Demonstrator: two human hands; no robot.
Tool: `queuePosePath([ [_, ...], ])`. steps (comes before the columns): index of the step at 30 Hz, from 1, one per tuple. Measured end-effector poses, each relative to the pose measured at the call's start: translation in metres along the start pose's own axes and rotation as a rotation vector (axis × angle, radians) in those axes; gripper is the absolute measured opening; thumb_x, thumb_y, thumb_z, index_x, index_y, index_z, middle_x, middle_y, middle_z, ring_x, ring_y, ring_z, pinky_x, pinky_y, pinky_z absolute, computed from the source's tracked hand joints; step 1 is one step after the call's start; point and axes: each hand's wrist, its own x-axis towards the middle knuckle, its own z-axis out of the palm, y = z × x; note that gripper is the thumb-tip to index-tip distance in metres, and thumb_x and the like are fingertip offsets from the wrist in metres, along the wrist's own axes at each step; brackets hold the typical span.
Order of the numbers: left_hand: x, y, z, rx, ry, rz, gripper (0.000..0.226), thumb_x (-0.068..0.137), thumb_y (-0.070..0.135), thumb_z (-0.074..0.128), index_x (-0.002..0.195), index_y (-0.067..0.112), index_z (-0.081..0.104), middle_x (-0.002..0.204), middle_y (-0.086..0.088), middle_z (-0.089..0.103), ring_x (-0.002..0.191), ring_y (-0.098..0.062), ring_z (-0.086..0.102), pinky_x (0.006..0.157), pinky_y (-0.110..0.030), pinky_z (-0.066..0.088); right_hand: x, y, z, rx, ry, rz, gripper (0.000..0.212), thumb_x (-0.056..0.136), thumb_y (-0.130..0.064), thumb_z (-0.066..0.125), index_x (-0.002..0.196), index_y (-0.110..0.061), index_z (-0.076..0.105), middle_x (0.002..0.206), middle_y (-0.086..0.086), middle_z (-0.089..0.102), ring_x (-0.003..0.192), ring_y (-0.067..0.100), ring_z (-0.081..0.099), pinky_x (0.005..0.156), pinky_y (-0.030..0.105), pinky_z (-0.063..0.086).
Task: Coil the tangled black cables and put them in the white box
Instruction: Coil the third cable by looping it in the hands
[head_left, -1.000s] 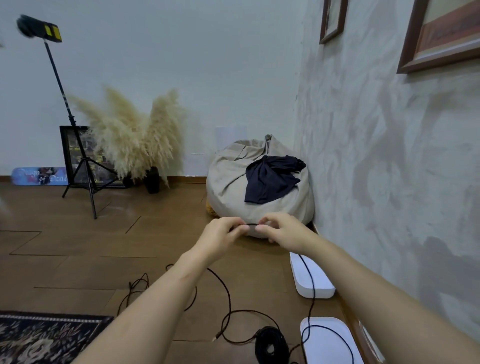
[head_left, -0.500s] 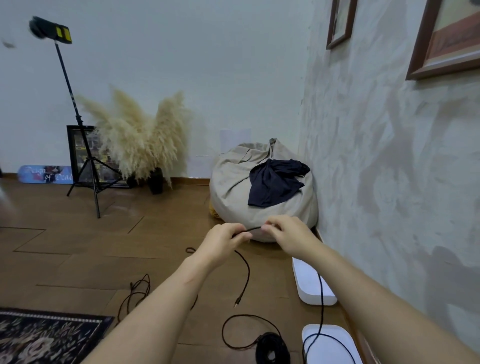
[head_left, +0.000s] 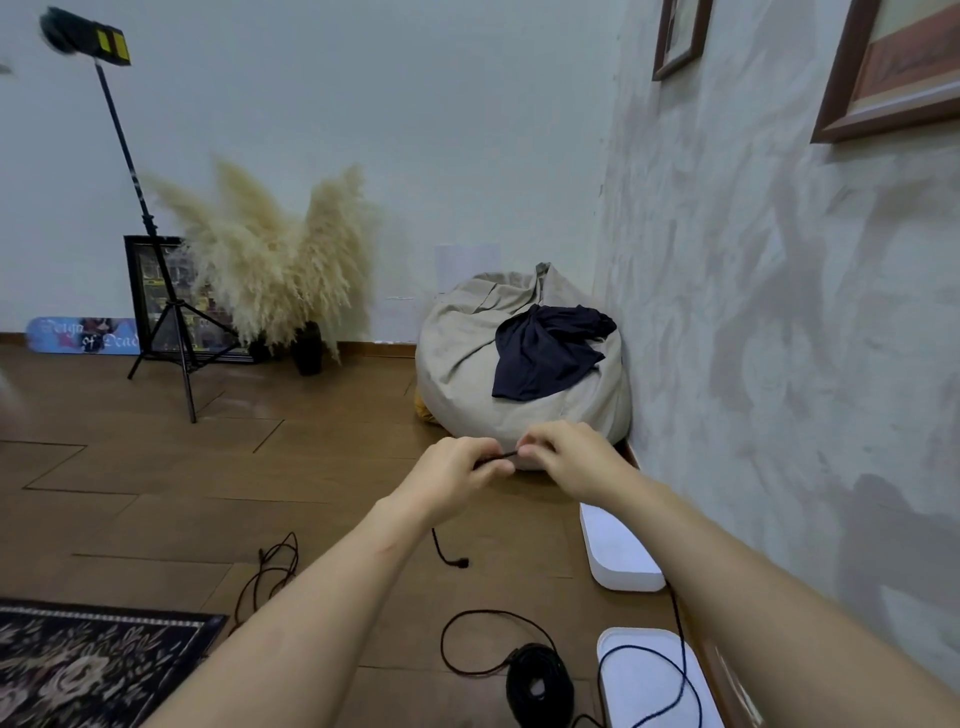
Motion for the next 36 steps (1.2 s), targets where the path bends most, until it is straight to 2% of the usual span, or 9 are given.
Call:
queuePosePath([
  [3, 0.0, -0.014, -0.005, 0.021, -0.024, -0.066, 0.031, 0.101, 0.047, 0.059, 0.089, 0.019, 0.065, 0.079, -0.001, 0.066, 0.075, -0.02, 0.06, 0.063, -0.034, 0.042, 0.0, 0.011, -0.005, -0.022, 0.058, 0.072, 0.017, 0.106, -0.033, 0.049, 0.093, -0.034, 0.061, 0.087, -0.01, 0.062, 0.08, 0.014, 0.056, 0.061, 0.025, 0.034],
  [8, -0.001, -0.012, -0.006, -0.066, -0.011, -0.083, 0.033, 0.098, 0.049, 0.062, 0.082, 0.021, 0.066, 0.068, 0.005, 0.052, 0.062, -0.011, 0.045, 0.059, -0.03, 0.035, 0.003, 0.022, -0.003, -0.03, -0.001, 0.132, 0.026, 0.106, -0.032, 0.044, 0.082, -0.035, 0.052, 0.084, -0.005, 0.064, 0.084, 0.024, 0.06, 0.063, 0.032, 0.038],
  [12, 0.0, -0.006, -0.002, -0.153, 0.023, -0.064, 0.031, 0.098, 0.05, 0.063, 0.074, 0.031, 0.064, 0.064, 0.008, 0.049, 0.06, -0.008, 0.042, 0.06, -0.031, 0.035, 0.001, 0.01, -0.002, 0.053, -0.042, 0.041, 0.018, 0.101, -0.04, 0.057, 0.114, -0.031, 0.066, 0.101, -0.014, 0.063, 0.099, 0.013, 0.06, 0.083, 0.032, 0.046],
  [15, -0.001, 0.001, -0.005, -0.182, 0.013, -0.069, 0.029, 0.095, 0.054, 0.065, 0.078, 0.03, 0.069, 0.064, 0.012, 0.053, 0.06, -0.004, 0.046, 0.059, -0.024, 0.036, 0.001, 0.01, 0.001, 0.054, -0.002, 0.025, 0.016, 0.101, -0.041, 0.058, 0.107, -0.032, 0.069, 0.085, -0.014, 0.061, 0.09, 0.015, 0.059, 0.076, 0.031, 0.044],
  [18, -0.001, 0.003, -0.008, -0.181, -0.003, -0.091, 0.029, 0.093, 0.055, 0.067, 0.086, 0.028, 0.073, 0.068, 0.017, 0.06, 0.065, 0.006, 0.053, 0.06, -0.018, 0.037, 0.001, 0.017, 0.001, -0.04, 0.047, 0.057, 0.017, 0.104, -0.039, 0.052, 0.106, -0.032, 0.067, 0.091, -0.013, 0.062, 0.09, 0.018, 0.058, 0.073, 0.032, 0.039],
  [25, -0.002, 0.002, -0.01, -0.262, -0.077, -0.122, 0.033, 0.096, 0.057, 0.061, 0.095, 0.027, 0.076, 0.076, 0.015, 0.065, 0.07, 0.001, 0.056, 0.069, -0.021, 0.044, 0.003, 0.021, 0.005, -0.104, 0.055, 0.142, 0.014, 0.105, -0.039, 0.048, 0.096, -0.037, 0.059, 0.09, -0.007, 0.066, 0.089, 0.022, 0.062, 0.071, 0.036, 0.046],
  [29, -0.001, -0.004, -0.01, -0.409, -0.069, -0.134, 0.032, 0.099, 0.051, 0.061, 0.09, 0.025, 0.077, 0.075, 0.01, 0.064, 0.072, -0.006, 0.057, 0.076, -0.03, 0.05, 0.001, 0.018, 0.003, -0.016, 0.03, 0.148, 0.026, 0.102, -0.041, 0.054, 0.125, -0.032, 0.064, 0.116, -0.008, 0.069, 0.111, 0.018, 0.063, 0.089, 0.036, 0.05],
  [31, -0.002, -0.005, -0.009, -0.443, -0.029, -0.15, 0.033, 0.1, 0.048, 0.06, 0.092, 0.02, 0.075, 0.073, 0.005, 0.061, 0.069, -0.009, 0.055, 0.073, -0.03, 0.048, 0.0, 0.012, 0.0, 0.039, 0.066, 0.108, 0.031, 0.1, -0.045, 0.057, 0.127, -0.031, 0.064, 0.121, -0.009, 0.067, 0.114, 0.014, 0.06, 0.092, 0.034, 0.048],
  [36, -0.001, 0.001, -0.005, -0.552, 0.038, -0.184, 0.039, 0.104, 0.039, 0.058, 0.092, 0.004, 0.07, 0.073, -0.001, 0.059, 0.066, -0.012, 0.054, 0.063, -0.02, 0.047, -0.001, -0.002, 0.001, 0.115, -0.062, 0.119, 0.044, 0.093, -0.064, 0.057, 0.108, -0.026, 0.072, 0.101, -0.007, 0.068, 0.098, 0.013, 0.062, 0.082, 0.032, 0.05],
])
